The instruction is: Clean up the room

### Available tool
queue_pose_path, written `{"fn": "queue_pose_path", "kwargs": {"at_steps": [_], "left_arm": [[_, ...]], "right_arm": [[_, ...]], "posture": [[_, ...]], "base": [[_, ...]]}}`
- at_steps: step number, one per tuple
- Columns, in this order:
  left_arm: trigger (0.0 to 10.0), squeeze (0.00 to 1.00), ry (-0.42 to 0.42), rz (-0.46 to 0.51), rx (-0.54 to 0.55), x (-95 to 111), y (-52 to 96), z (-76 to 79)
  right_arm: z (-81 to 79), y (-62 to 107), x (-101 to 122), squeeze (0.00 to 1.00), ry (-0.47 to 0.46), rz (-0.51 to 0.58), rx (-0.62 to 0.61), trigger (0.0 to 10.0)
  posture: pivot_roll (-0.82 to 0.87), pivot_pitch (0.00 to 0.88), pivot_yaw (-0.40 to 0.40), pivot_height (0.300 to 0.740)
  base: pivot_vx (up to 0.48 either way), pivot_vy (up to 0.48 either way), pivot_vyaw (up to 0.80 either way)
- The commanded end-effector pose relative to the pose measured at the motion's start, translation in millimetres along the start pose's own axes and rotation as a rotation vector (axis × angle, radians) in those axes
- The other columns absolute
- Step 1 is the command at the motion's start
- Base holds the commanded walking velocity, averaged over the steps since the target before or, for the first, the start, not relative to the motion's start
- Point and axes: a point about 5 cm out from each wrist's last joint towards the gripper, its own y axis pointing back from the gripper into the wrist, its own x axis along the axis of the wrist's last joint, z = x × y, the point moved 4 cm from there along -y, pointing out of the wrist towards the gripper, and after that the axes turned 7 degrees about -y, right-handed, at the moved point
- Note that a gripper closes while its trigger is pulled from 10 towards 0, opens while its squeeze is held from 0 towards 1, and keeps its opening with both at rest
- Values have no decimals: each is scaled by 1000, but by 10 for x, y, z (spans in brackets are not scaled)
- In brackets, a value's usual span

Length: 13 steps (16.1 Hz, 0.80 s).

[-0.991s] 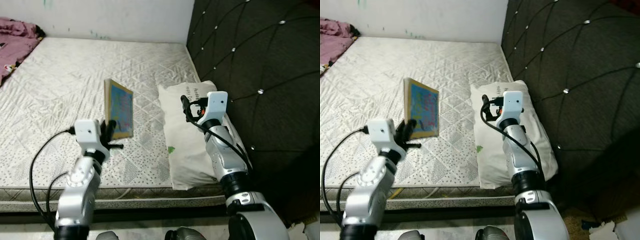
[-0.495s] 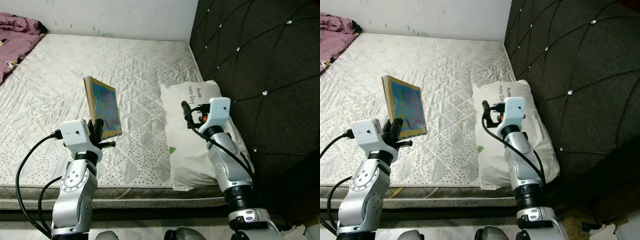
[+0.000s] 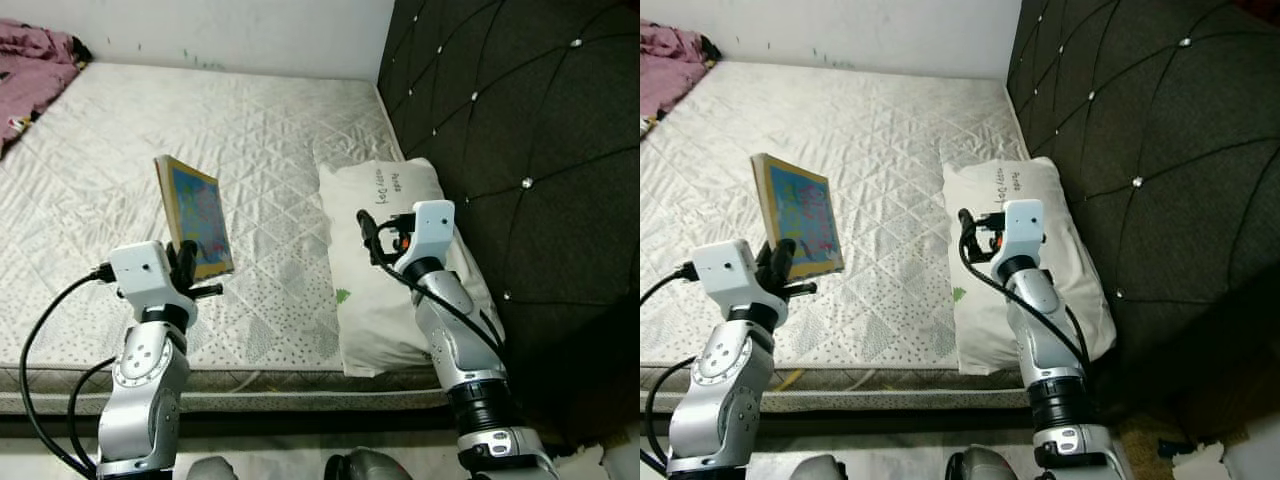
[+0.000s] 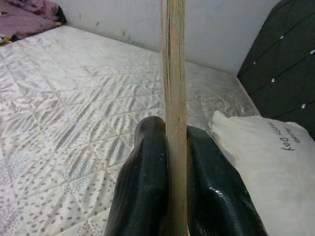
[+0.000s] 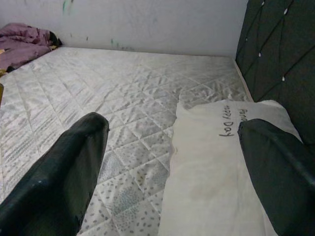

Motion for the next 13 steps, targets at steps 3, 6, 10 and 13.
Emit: {"fn": "queue_pose_path", "kwargs": {"at_steps": [3, 6, 10, 13], "left_arm": [[10000, 0, -20, 69, 21, 154, -9, -15], [10000, 0, -20, 72, 37, 167, -26, -32], [10000, 0, -3, 66, 45, 156, -31, -61], [10000, 0, 8, 59, 46, 144, -32, -70]], "right_arm": [[-8, 4, 64, 0, 15, 7, 14, 10000], [-8, -2, 57, 0, 22, -1, 21, 10000], [-26, 1, 43, 0, 44, -8, 35, 10000], [-39, 5, 28, 0, 57, -13, 44, 10000]], "posture": [[-57, 55, -81, 668], [-55, 48, -88, 668], [-55, 44, -92, 668], [-54, 42, -94, 668]], "base": [[0, 0, 0], [0, 0, 0], [0, 0, 0], [0, 0, 0]]}}
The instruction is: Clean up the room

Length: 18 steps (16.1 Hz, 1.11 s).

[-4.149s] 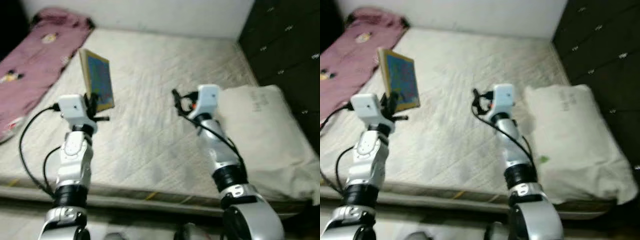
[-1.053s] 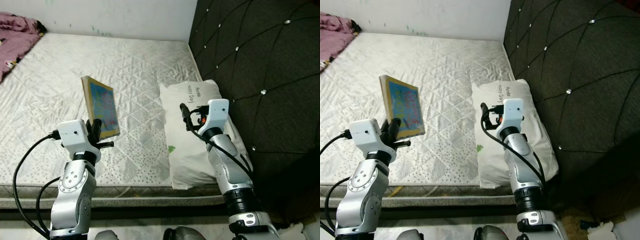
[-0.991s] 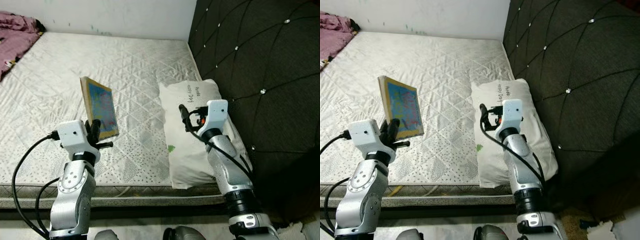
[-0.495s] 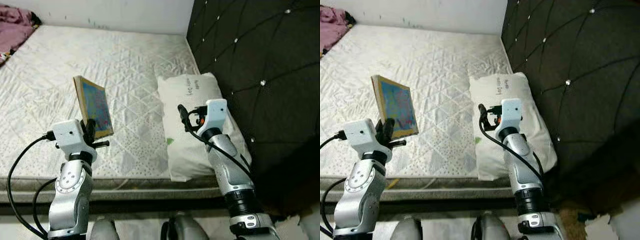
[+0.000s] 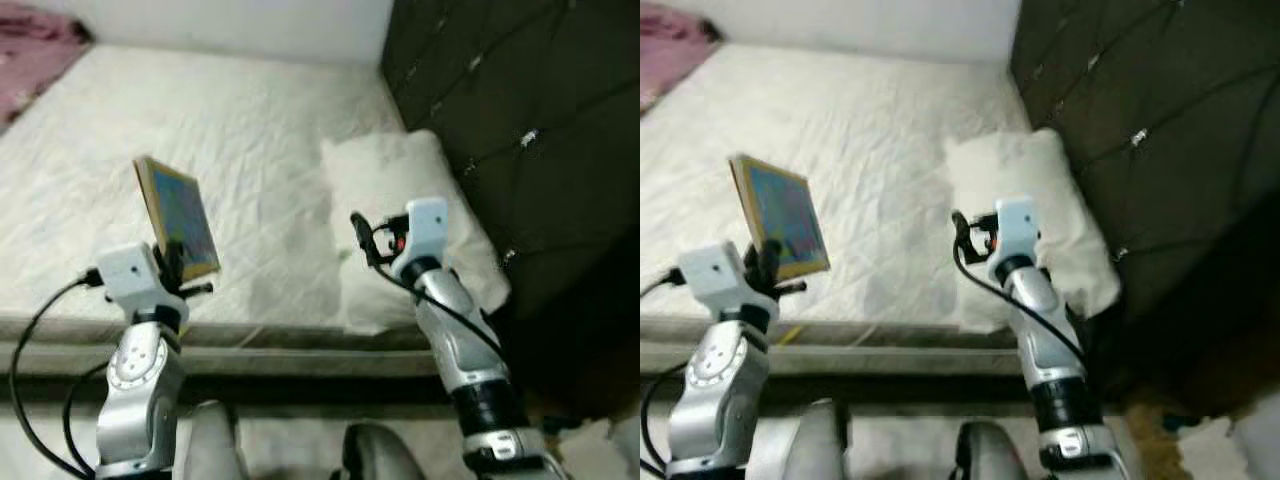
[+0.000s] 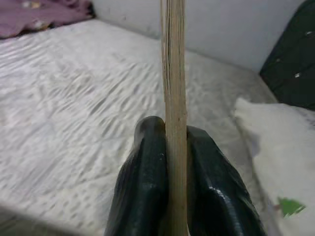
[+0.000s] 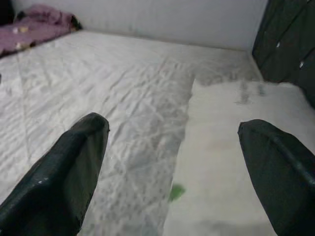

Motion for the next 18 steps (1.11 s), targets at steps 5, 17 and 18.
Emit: {"fn": "queue_pose_path", "kwargs": {"at_steps": [5, 17, 18], "left_arm": [[10000, 0, 25, 50, -24, 142, -35, 67], [10000, 0, 44, 58, -32, 144, -48, 99], [10000, 0, 54, 61, -49, 148, -47, 116]], "right_arm": [[8, -21, 44, 0, 21, 1, 15, 10000], [-5, -57, 39, 0, 20, -10, 26, 10000], [-12, -58, 37, 0, 19, -11, 30, 10000]], "posture": [[-54, 46, -101, 658], [-58, 55, -104, 613], [-57, 55, -104, 613]], "base": [[0, 0, 0], [0, 0, 0], [251, 0, 0]]}}
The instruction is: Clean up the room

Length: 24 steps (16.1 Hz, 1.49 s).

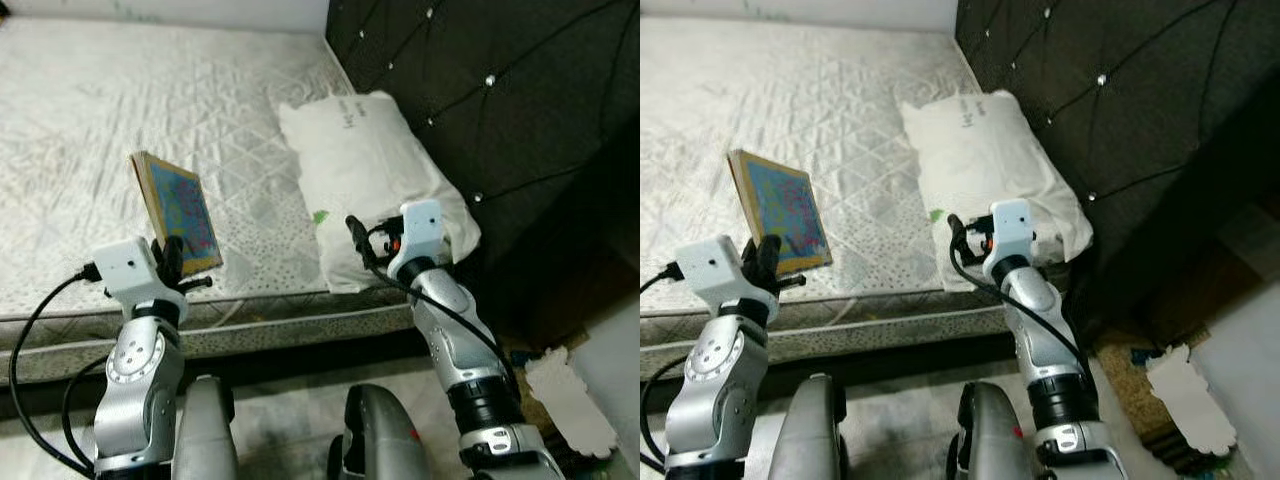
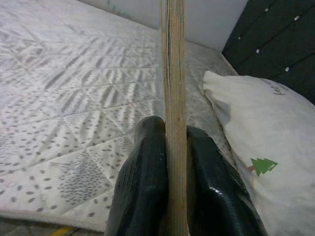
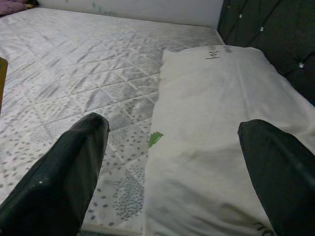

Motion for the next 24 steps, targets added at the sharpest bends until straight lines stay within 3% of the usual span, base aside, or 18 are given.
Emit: {"fn": "queue_pose_path", "kwargs": {"at_steps": [1, 12, 17, 24], "left_arm": [[10000, 0, 15, 47, -41, 102, -18, 83], [10000, 0, 14, 21, -49, 49, -21, 106], [10000, 0, 16, 14, -54, 37, -32, 120], [10000, 0, 31, 11, -68, 32, -52, 142]], "right_arm": [[20, -14, 22, 0, 5, -2, 3, 10000], [-30, -12, 39, 0, 11, 10, 38, 10000], [-45, -12, 42, 0, 19, 13, 44, 10000], [-36, -29, 35, 0, 19, 9, 37, 10000]], "posture": [[-57, 55, -104, 613], [-58, 57, -103, 613], [-60, 58, -101, 613], [-61, 53, -98, 613]], "base": [[251, 0, 0], [303, 0, 0], [282, 0, 729], [199, 0, 0]]}}
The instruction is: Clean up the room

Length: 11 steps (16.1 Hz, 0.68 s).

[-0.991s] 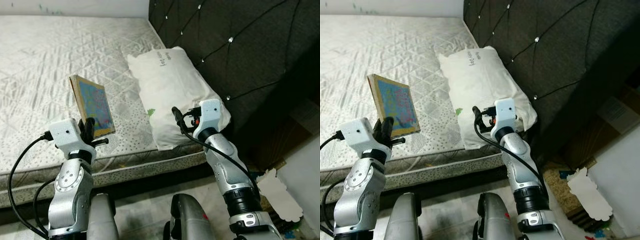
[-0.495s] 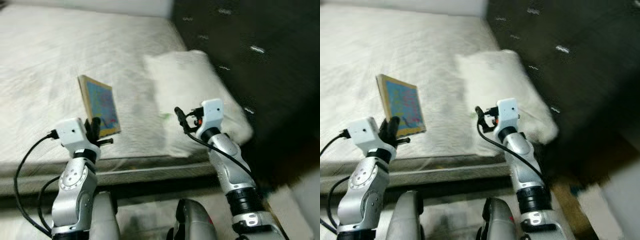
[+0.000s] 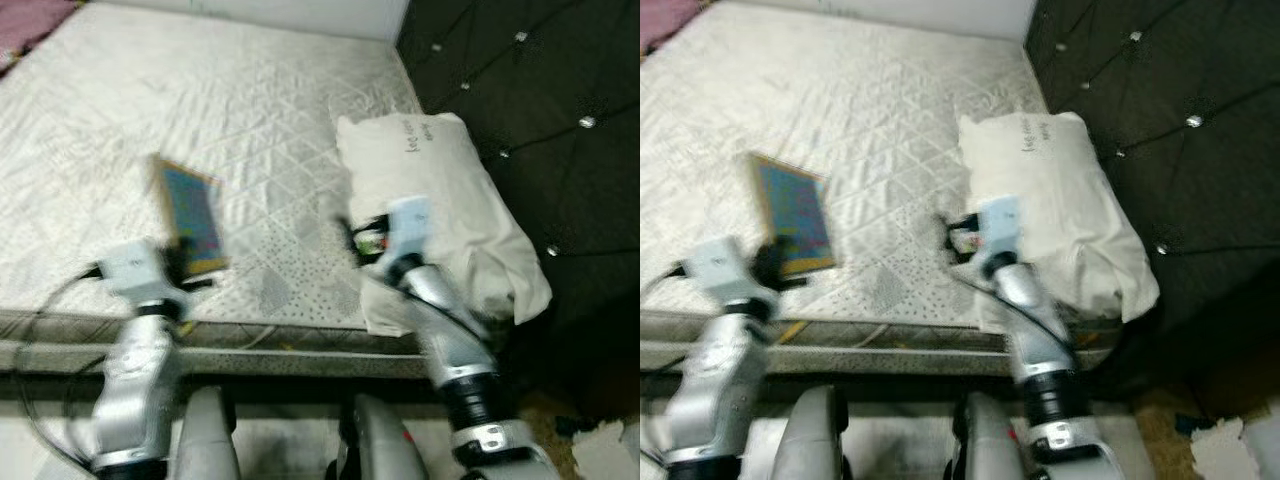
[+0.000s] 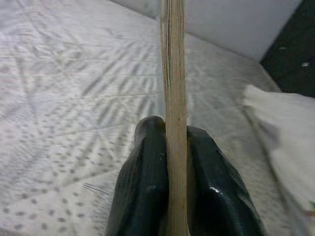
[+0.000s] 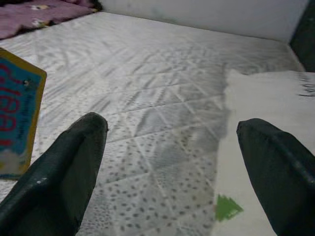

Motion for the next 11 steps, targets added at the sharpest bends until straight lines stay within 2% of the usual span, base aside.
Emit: {"fn": "queue_pose_path", "kwargs": {"at_steps": [1, 3, 4, 5, 8, 11], "left_arm": [[10000, 0, 17, 4, -62, 31, -25, 189], [10000, 0, 32, -90, -112, -133, -82, 282], [10000, 0, 38, -102, -120, -150, -94, 302], [10000, 0, 43, -175, -132, -256, -145, 344], [10000, 0, 4, -283, -158, -414, -274, 422], [10000, 0, 90, -344, -173, -473, -373, 504]], "right_arm": [[179, 37, 5, 0, 13, -6, -54, 10000], [194, 39, 3, 0, 15, -8, -60, 10000], [198, 39, 5, 0, 15, -7, -61, 10000], [223, 49, 7, 0, 18, -10, -71, 10000], [300, 98, 41, 0, 20, -11, -84, 10000], [460, 213, 52, 0, 45, -28, -112, 10000]], "posture": [[-61, 53, -98, 613], [-67, 52, -102, 613], [-69, 52, -102, 613], [-77, 52, -103, 613], [-111, 53, -113, 583], [-144, 62, -128, 578]], "base": [[0, 0, 0], [0, 0, 0], [0, 0, 0], [0, 0, 0], [0, 0, 0], [0, 0, 0]]}}
